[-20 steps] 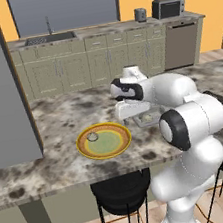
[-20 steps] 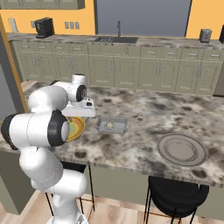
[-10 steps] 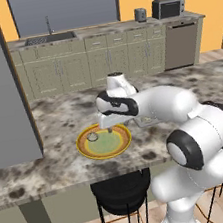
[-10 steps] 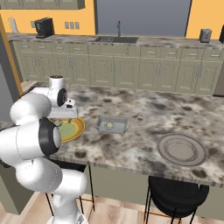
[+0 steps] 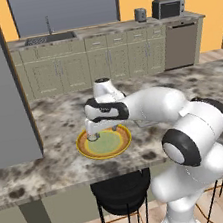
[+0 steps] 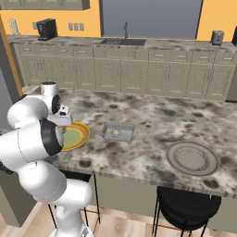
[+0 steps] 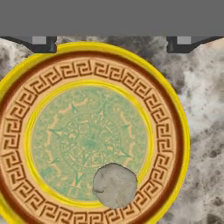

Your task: Place two dumplings into each of the tupperware containers and then place the containers in the fridge.

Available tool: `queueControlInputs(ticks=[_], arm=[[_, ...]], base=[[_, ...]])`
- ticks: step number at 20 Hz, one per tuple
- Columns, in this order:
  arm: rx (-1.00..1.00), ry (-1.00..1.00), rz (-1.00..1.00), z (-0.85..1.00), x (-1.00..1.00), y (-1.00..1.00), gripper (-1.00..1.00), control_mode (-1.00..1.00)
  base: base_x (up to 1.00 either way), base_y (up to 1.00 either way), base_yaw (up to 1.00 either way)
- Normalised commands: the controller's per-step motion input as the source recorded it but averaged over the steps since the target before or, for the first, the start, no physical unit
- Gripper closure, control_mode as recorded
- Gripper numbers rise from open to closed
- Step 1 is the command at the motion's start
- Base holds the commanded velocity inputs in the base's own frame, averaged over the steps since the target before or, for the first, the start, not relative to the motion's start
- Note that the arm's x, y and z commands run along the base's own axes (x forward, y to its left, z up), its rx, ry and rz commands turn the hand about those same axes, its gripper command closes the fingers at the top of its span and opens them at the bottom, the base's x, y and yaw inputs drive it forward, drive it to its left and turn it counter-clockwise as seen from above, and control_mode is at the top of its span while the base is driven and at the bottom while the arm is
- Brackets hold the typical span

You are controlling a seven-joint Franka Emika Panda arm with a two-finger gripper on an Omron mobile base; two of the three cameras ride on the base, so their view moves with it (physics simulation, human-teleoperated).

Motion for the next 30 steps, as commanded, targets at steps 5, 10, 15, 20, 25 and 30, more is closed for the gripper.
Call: queueControlInputs(ticks=[5, 10, 15, 20, 25, 30], arm=[[0.00, -0.01, 0.00, -0.25, 0.31, 0.17, -1.00, -1.00], [0.00, 0.00, 0.00, -0.21, 0.27, 0.03, -1.00, -1.00], [0.00, 0.00, 0.00, -0.30, 0.01, 0.02, -1.00, -1.00], [0.00, 0.00, 0.00, -0.17, 0.00, 0.01, -1.00, -1.00], [0.00, -0.03, 0.00, -0.01, 0.31, 0.06, -1.00, -1.00], [0.00, 0.00, 0.00, 0.00, 0.25, 0.18, -1.00, -1.00]], base=[[0.00, 0.00, 0.00], [0.00, 0.00, 0.00], [0.00, 0.00, 0.00], [0.00, 0.00, 0.00], [0.00, 0.00, 0.00], [0.00, 0.00, 0.00]])
